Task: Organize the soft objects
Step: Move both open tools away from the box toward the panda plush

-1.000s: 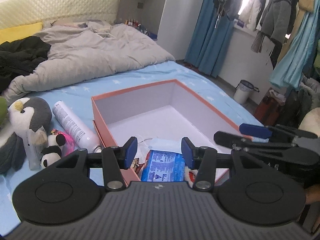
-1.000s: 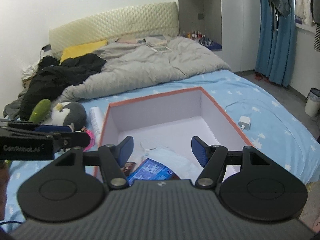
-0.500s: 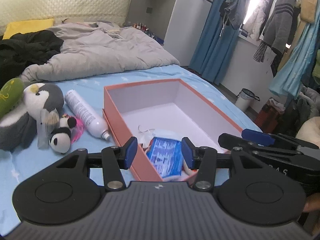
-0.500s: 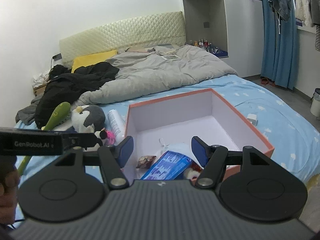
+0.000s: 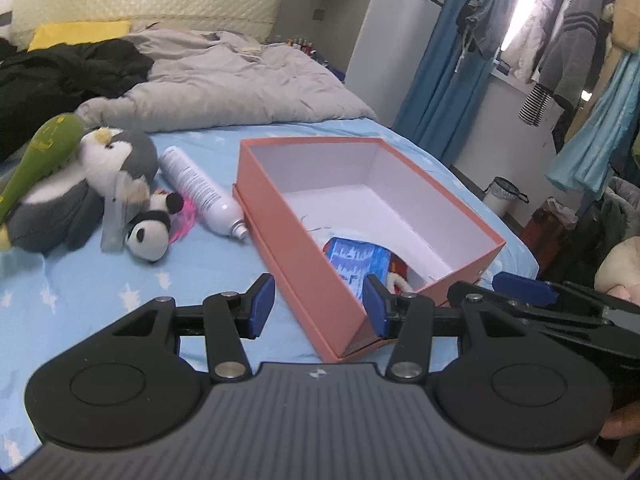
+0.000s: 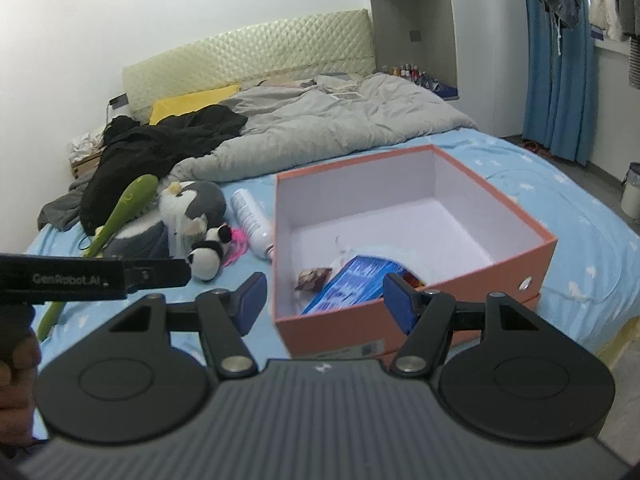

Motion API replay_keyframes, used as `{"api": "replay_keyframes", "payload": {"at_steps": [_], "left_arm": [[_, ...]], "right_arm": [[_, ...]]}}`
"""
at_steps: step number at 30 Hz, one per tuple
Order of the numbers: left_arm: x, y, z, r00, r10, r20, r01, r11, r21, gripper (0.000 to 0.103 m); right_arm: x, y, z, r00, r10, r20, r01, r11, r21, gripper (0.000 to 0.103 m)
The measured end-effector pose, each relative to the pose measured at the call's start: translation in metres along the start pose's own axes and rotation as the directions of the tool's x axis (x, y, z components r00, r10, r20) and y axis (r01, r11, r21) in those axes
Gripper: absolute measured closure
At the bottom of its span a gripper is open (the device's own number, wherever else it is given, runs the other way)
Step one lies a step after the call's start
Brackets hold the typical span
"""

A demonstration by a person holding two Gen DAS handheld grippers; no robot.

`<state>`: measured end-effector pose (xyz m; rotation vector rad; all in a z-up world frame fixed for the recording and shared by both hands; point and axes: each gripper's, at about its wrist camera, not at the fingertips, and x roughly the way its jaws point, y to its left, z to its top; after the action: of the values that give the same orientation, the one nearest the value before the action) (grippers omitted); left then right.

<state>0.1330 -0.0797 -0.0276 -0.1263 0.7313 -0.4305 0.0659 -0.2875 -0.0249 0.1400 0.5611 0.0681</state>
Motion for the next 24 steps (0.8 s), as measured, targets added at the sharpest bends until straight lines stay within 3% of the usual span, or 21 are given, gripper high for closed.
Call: {"api": "replay_keyframes", "payload": {"at_steps": [24], "left_arm": [[-0.021, 0.072, -0.028, 0.993, 0.116, 0.021, -0.114, 0.989, -0.090, 0.048]], "right_arm": [[0.023, 0.065, -0.030, 0.993, 0.077, -0.087, -0.083, 0.994, -0.073, 0.037]]}}
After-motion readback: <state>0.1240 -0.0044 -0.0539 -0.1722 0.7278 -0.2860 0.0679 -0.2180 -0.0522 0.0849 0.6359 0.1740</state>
